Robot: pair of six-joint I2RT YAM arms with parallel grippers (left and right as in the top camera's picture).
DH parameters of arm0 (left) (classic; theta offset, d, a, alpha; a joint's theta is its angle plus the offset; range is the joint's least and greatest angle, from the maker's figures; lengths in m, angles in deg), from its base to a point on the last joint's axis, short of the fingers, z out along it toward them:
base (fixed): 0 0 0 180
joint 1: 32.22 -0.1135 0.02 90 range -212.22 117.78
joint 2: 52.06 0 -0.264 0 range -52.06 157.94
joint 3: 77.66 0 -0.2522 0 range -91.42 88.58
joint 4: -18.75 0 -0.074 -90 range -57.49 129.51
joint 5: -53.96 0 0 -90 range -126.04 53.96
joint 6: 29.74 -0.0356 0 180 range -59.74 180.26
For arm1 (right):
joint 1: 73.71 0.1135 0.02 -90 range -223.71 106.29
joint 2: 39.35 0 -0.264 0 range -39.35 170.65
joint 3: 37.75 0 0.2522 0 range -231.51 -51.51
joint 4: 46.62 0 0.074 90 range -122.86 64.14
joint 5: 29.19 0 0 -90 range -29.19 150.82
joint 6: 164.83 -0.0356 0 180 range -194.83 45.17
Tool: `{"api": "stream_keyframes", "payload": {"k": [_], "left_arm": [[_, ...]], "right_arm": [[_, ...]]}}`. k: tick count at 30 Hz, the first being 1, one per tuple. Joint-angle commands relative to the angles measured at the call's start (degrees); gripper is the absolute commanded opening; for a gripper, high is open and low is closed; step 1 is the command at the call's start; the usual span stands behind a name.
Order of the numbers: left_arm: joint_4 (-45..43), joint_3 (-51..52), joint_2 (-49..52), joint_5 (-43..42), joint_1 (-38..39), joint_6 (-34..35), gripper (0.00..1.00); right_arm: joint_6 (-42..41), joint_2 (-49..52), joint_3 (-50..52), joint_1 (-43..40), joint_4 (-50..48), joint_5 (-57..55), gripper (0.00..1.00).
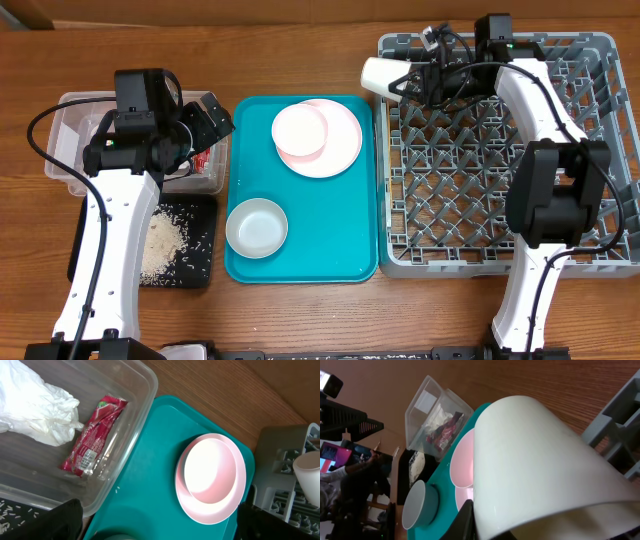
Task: Sort waste into correct bins and load items into the dishwasher
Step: 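Lower the cup into the rack's back-left corner and release it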
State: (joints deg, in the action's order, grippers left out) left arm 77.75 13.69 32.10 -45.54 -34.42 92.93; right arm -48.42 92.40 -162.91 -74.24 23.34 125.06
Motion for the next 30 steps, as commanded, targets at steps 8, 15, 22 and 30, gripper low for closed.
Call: {"api": "stream_keyframes", "payload": {"k": [8,15,22,30], "left_arm": [[0.0,-0.9,-0.6,-0.6,0.0,-0.3,1.00],[0.0,-0.9,-0.6,-0.6,0.0,-0.3,1.00],[0.0,-0.9,-0.6,-0.6,0.0,-0.3,1.00],[0.0,-0.9,-0.6,-0.6,0.0,-0.3,1.00]], "right_arm": [[1.1,0.8,0.4,-2.2,3.3,-7.3,0.06],[1.0,0.8,0.4,-2.2,4.7,-6.8,0.05],[1.1,0.8,0.4,-2.2,3.2,6.7,0.04],[1.1,0.8,0.4,-1.8,-5.3,16.5,0.04]]}}
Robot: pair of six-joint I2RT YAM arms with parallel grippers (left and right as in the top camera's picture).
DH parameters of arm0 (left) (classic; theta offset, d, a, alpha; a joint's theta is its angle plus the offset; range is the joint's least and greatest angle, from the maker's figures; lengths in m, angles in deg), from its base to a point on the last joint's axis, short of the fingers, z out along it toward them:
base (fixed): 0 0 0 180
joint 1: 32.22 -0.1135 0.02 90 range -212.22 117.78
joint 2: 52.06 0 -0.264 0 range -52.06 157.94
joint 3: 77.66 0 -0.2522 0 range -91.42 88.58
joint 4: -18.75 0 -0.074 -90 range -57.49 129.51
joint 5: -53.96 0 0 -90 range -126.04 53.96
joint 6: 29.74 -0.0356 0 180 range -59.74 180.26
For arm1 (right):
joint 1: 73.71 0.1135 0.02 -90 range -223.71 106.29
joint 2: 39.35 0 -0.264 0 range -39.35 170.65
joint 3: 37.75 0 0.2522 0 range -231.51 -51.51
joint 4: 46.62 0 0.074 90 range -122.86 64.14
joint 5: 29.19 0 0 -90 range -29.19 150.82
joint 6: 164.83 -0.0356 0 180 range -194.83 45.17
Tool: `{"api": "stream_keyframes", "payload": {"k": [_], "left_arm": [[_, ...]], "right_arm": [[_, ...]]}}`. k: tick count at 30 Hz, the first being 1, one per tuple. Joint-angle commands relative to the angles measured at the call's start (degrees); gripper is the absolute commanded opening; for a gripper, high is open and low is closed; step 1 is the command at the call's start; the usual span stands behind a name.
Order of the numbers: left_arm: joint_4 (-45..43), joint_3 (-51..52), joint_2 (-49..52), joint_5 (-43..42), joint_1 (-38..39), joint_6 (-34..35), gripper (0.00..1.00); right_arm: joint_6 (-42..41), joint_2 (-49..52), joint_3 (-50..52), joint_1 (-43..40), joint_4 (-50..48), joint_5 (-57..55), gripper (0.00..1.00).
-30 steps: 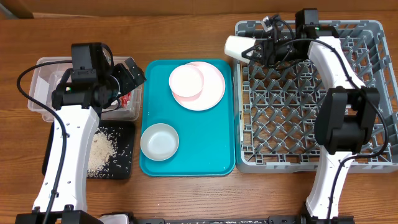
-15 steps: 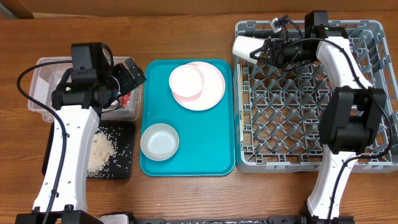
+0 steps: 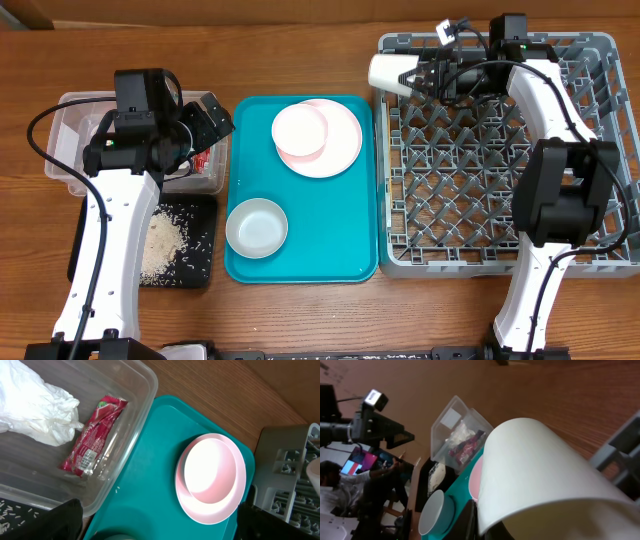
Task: Sort waste into correct bins and load items into the dishwasher
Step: 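Lower the cup into the rack's back-left corner and release it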
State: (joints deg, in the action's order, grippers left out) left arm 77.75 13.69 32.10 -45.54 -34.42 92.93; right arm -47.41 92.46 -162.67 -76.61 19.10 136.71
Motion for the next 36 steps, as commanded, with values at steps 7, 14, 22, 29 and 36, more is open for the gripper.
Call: {"api": "stream_keyframes", "payload": {"k": [7,14,22,29,36], "left_arm": [[0.0,-0.9,-0.6,-0.6,0.0,-0.3,1.00],[0.0,-0.9,-0.6,-0.6,0.0,-0.3,1.00],[0.0,-0.9,-0.6,-0.6,0.0,-0.3,1.00],[0.0,-0.9,-0.6,-0.6,0.0,-0.3,1.00],[0.0,-0.9,-0.6,-0.6,0.0,-0.3,1.00]], "right_arm": [[0.1,0.8,0.2,1.7,-5.6,4.7,0.04],[0.1,1.1,0.2,2.6,-7.5,2.2,0.04],[0.1,2.1,0.2,2.7,-7.5,-1.6,0.04],[0.0,4.6,0.2,2.7,-6.5,-2.3,0.04],[0.0,4.6,0.2,1.6,-2.7,-3.8,0.04]]}}
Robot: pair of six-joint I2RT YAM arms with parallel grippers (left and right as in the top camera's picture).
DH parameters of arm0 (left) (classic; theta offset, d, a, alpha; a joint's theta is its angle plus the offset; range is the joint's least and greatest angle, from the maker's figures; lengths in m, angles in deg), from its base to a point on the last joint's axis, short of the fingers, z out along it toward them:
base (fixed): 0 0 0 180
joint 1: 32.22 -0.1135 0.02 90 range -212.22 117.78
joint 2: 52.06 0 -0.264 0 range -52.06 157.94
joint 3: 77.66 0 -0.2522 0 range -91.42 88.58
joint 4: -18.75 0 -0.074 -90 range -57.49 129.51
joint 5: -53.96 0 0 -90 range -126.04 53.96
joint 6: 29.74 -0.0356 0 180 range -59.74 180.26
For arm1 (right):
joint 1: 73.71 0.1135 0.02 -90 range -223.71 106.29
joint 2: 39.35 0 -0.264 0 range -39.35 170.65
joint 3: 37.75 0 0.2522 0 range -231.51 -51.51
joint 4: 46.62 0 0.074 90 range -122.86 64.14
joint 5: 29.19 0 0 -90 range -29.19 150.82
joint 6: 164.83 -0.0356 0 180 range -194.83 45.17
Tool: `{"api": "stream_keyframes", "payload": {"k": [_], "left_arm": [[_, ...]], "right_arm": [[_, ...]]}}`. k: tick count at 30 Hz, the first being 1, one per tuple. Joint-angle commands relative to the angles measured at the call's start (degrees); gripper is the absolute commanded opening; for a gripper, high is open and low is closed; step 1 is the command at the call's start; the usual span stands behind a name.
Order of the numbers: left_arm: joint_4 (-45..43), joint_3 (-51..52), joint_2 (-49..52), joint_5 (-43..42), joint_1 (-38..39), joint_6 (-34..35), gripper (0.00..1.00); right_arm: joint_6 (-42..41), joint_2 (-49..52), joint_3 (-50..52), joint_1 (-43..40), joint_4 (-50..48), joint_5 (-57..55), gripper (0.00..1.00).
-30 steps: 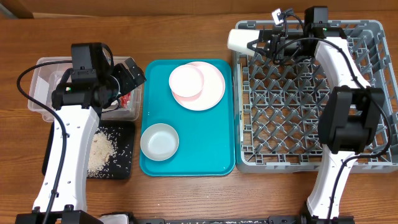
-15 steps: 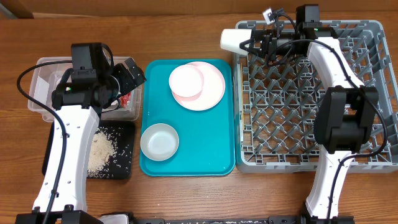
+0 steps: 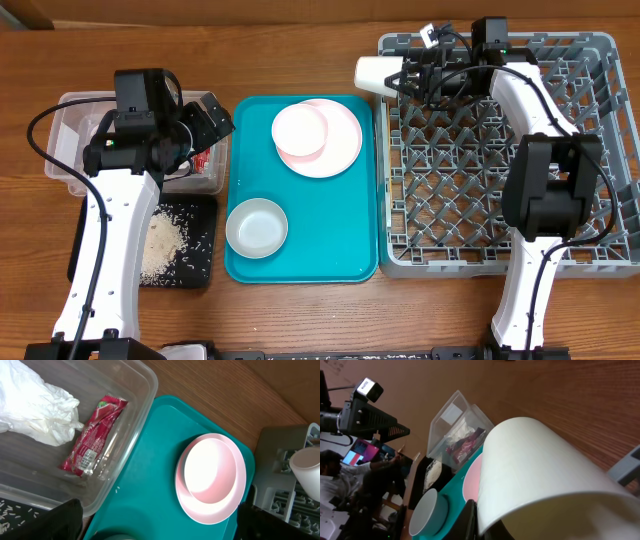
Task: Sort waste into correct bins and load items into the dishwasher
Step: 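Lower the cup into the rack's back-left corner and release it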
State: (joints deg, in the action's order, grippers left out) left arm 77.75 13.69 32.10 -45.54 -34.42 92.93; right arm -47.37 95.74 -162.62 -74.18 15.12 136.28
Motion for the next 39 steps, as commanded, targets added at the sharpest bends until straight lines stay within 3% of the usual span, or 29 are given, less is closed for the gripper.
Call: {"api": "stream_keyframes", "payload": {"k": [1,9,39], "left_arm": [[0.0,-0.9,-0.6,-0.6,0.0,-0.3,1.00],[0.0,-0.9,-0.6,-0.6,0.0,-0.3,1.00],[0.0,-0.9,-0.6,-0.6,0.0,-0.3,1.00]], "right_arm": [[0.0,1.4,0.2,-0.9,2.0,-4.4,0.04],[0.0,1.4,0.2,-1.2,5.5,-11.9,0.04],[4.7,1.4,0.2,-1.2,8.0,-17.0,0.05]]}}
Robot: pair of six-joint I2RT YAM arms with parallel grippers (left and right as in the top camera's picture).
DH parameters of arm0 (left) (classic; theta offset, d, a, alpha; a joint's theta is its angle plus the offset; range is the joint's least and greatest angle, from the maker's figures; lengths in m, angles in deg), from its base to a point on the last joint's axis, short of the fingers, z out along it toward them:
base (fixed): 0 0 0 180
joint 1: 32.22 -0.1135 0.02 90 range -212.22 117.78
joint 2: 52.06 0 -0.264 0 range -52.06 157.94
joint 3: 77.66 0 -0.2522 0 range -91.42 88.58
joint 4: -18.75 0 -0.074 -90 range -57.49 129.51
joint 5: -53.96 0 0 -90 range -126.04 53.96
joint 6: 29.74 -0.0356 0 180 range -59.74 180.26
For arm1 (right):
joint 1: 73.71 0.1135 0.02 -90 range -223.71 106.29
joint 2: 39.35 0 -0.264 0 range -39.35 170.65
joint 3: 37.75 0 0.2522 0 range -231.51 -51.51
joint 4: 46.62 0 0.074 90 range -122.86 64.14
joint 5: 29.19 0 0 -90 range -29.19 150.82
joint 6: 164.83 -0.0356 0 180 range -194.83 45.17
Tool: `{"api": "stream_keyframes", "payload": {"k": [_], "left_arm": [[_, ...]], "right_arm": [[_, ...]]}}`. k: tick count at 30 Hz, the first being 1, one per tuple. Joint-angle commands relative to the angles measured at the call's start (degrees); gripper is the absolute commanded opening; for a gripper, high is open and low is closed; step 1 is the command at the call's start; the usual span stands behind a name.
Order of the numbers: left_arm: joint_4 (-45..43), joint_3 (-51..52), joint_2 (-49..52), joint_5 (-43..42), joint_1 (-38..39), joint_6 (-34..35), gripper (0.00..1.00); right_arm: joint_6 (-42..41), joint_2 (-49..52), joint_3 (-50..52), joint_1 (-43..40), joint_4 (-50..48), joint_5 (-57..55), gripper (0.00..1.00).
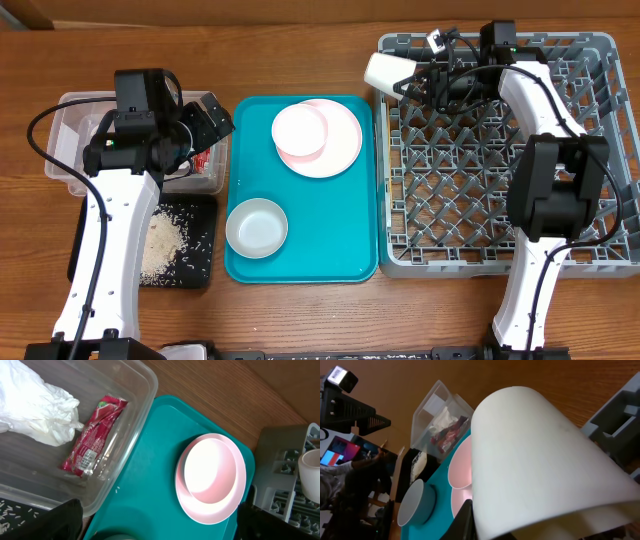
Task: Sort waste into correct bins and load items into the dishwasher
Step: 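Lower the cup into the rack's back-left corner and release it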
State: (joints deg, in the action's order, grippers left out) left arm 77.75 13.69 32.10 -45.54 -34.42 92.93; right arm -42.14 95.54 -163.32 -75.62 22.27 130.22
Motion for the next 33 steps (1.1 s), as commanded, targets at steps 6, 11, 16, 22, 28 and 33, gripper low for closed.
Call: {"api": "stream_keyframes", "payload": {"k": [6,11,16,22,28,33], "left_arm": [[0.0,-0.9,-0.6,-0.6,0.0,-0.3,1.00],[0.0,-0.9,-0.6,-0.6,0.0,-0.3,1.00],[0.0,-0.9,-0.6,-0.6,0.0,-0.3,1.00],[0.0,-0.9,-0.6,-0.6,0.0,-0.3,1.00],[0.0,-0.9,-0.6,-0.6,0.0,-0.3,1.00],[0.0,-0.9,-0.6,-0.6,0.0,-0.3,1.00]], "right_arm": [[2.4,1.6,0.9,0.2,1.0,-10.9,0.05],[3.8,1.6,0.9,0.2,0.5,-10.7,0.06],[3.8,1.6,0.9,0.2,-1.1,-7.9,0.09],[3.7,1.6,0.9,0.5,-1.3,-8.0,0.09],[3.6,1.6,0.9,0.1,0.7,-9.8,0.09],[3.6,1.6,0.9,-0.2,3.1,-12.9,0.18]]}}
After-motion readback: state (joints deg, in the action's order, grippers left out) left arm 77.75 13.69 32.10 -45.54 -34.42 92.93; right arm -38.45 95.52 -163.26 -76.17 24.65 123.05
